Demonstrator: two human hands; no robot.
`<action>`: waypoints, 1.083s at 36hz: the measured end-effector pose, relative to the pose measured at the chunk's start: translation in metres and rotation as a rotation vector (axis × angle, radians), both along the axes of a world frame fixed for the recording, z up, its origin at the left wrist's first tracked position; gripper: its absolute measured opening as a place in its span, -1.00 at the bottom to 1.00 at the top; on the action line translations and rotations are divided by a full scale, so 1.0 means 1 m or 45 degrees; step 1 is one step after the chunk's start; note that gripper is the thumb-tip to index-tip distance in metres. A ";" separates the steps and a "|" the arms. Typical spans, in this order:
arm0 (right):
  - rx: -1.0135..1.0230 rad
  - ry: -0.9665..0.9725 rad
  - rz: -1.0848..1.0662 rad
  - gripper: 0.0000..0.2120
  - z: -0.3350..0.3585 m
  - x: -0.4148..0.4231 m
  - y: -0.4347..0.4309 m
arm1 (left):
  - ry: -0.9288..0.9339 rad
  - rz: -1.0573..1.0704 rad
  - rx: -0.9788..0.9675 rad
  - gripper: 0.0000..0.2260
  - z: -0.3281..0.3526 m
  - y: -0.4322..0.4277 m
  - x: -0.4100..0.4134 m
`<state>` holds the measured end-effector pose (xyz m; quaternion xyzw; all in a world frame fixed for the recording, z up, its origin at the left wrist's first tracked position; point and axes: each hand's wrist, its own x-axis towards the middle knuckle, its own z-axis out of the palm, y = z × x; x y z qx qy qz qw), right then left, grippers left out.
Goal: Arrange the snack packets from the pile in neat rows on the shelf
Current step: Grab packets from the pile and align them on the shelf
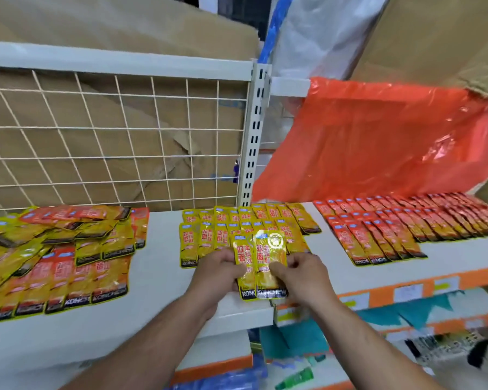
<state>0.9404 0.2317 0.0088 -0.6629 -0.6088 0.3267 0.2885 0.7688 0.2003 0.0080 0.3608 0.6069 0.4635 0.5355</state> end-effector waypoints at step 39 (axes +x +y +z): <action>-0.174 0.159 0.183 -0.64 -0.034 0.169 0.151 | 1.159 0.230 -0.043 -0.84 -0.028 0.137 0.164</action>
